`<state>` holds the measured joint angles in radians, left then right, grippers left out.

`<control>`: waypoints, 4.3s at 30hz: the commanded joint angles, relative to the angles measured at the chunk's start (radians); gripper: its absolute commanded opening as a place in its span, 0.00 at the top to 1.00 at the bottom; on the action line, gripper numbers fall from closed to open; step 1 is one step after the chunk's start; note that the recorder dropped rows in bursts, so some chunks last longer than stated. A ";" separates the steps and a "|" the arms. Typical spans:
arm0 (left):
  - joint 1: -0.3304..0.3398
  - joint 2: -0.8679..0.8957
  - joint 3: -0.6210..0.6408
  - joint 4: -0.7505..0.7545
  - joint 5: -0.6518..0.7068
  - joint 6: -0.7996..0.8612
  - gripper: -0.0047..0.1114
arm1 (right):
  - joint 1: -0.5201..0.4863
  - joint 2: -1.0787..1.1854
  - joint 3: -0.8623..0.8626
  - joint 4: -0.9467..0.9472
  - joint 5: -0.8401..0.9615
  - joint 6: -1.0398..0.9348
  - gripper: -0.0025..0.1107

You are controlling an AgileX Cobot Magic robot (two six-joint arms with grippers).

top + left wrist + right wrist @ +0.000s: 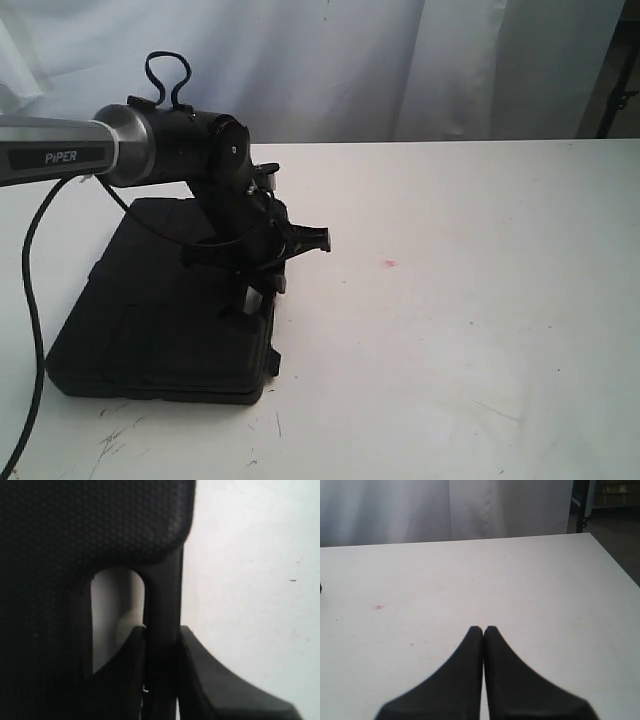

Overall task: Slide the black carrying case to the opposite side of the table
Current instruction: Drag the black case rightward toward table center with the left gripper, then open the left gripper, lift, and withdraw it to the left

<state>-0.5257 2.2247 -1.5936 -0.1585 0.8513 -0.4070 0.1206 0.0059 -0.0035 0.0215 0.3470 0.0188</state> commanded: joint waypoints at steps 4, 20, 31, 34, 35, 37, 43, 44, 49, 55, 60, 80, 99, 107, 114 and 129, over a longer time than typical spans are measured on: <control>-0.056 -0.003 -0.004 -0.049 -0.095 -0.052 0.96 | -0.005 -0.006 0.004 0.004 -0.002 -0.006 0.98; -0.109 0.041 -0.061 -0.181 -0.170 -0.063 0.96 | -0.005 -0.006 0.004 0.004 -0.002 -0.006 0.98; -0.172 0.104 -0.186 -0.203 -0.186 -0.067 0.96 | -0.005 -0.006 0.004 0.004 -0.002 -0.006 0.98; -0.183 0.120 -0.218 -0.205 -0.188 -0.085 0.96 | -0.005 -0.006 0.004 0.004 -0.002 -0.006 0.98; -0.186 0.127 -0.229 -0.209 -0.190 -0.085 0.96 | -0.005 -0.006 0.004 0.004 -0.002 -0.006 0.98; -0.188 0.142 -0.248 -0.219 -0.192 -0.090 0.96 | -0.005 -0.006 0.004 0.004 -0.002 -0.006 0.98; -0.200 0.160 -0.262 -0.237 -0.232 -0.114 0.96 | -0.005 -0.006 0.004 0.004 -0.002 -0.006 0.98; -0.200 0.160 -0.262 -0.240 -0.245 -0.115 0.96 | -0.005 -0.006 0.004 0.004 -0.002 -0.006 0.98; -0.202 0.160 -0.262 -0.281 -0.307 -0.115 0.96 | -0.005 -0.006 0.004 0.004 -0.002 -0.006 0.98; -0.202 0.162 -0.262 -0.281 -0.326 -0.115 0.96 | -0.005 -0.006 0.004 0.004 -0.002 -0.006 0.98; -0.202 0.165 -0.262 -0.281 -0.310 -0.110 0.96 | -0.005 -0.006 0.004 0.004 -0.002 -0.006 0.98; -0.197 0.160 -0.262 -0.270 -0.290 -0.055 0.53 | -0.005 -0.006 0.004 0.004 -0.002 -0.006 0.98; -0.182 0.115 -0.262 -0.213 -0.225 -0.055 0.53 | -0.005 -0.006 0.004 0.004 -0.002 -0.006 0.98; -0.182 0.022 -0.262 -0.134 -0.214 -0.025 0.69 | -0.005 -0.006 0.004 0.004 -0.002 -0.006 0.98; -0.182 -0.148 -0.259 0.128 -0.093 0.049 0.96 | -0.005 -0.006 0.004 0.004 -0.002 -0.006 0.98; -0.182 -0.467 0.143 0.314 -0.307 0.040 0.96 | -0.005 -0.006 0.004 0.004 -0.002 -0.006 0.98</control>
<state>-0.7103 1.8291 -1.5290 0.1485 0.6280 -0.3634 0.1206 0.0059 -0.0035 0.0215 0.3470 0.0188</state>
